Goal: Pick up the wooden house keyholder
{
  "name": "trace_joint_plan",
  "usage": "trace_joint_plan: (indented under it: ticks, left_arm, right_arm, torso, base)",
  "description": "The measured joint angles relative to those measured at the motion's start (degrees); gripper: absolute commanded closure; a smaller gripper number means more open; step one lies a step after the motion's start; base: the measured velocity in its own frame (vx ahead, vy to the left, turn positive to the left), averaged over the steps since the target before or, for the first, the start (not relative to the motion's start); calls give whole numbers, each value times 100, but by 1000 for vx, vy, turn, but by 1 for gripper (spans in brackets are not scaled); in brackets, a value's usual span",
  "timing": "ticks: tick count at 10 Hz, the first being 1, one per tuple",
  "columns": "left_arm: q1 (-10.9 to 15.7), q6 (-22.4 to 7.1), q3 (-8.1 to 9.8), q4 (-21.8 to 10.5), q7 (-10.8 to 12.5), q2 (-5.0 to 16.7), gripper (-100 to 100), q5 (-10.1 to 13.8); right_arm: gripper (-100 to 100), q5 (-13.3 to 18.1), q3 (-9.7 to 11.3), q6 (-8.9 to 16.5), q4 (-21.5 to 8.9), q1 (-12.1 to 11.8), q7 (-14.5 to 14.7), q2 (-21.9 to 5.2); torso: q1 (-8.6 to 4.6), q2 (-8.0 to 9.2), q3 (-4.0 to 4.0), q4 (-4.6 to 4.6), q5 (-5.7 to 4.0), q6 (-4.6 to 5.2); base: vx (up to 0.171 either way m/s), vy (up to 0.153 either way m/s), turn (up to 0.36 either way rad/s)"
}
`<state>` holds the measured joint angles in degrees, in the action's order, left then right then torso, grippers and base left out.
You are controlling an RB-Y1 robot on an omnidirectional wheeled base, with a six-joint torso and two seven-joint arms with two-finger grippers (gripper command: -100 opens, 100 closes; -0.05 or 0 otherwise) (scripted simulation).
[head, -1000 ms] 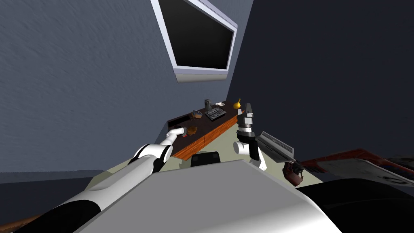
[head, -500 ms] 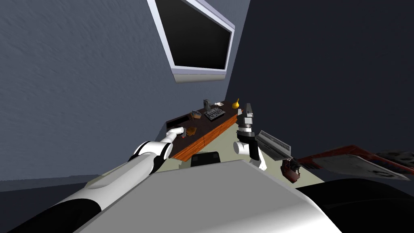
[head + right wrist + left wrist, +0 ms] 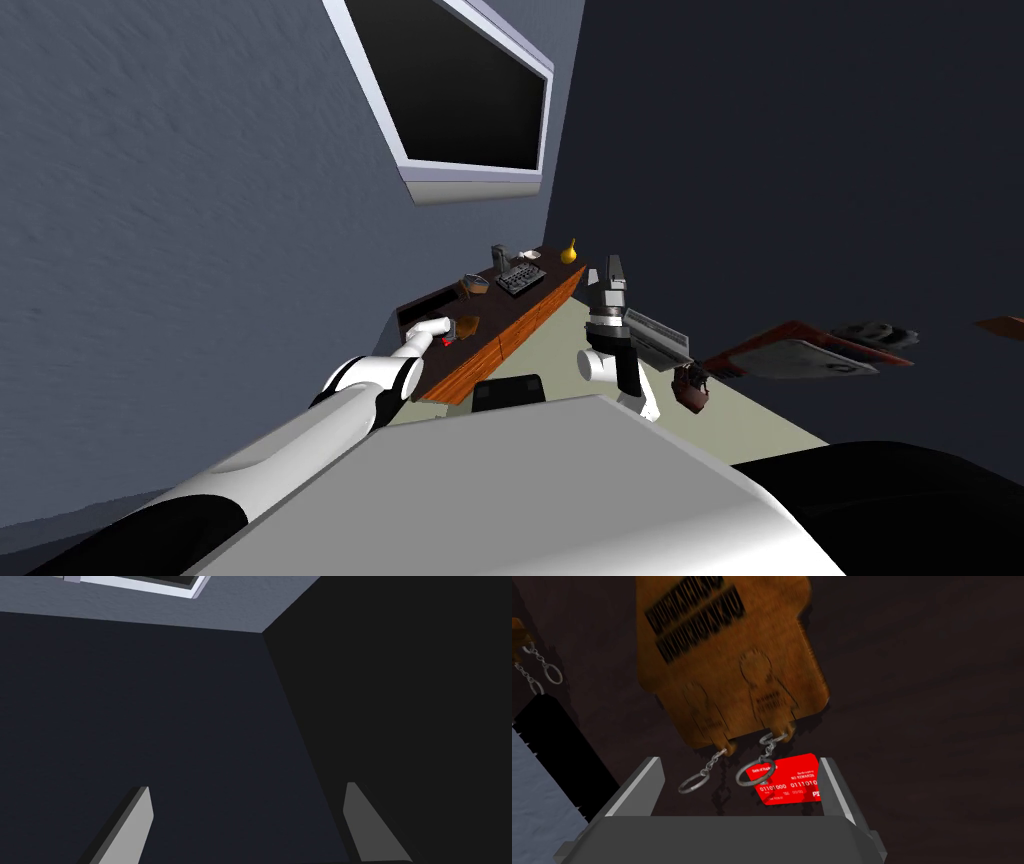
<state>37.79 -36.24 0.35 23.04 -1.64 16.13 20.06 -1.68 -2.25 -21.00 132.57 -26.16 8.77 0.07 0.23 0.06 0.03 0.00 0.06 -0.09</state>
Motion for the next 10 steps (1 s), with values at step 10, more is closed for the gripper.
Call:
trace_joint_plan:
  ticks: [10]
  left_arm:
    - [-459, -45, 577, 328, 1050, 203, -100, -692]
  right_arm:
    - [0, 0, 0, 0, 0, -1, 0, 0]
  torso:
    - [-13, -13, -7, -2, -3, -2]
  base:
    - [-48, 50, -229]
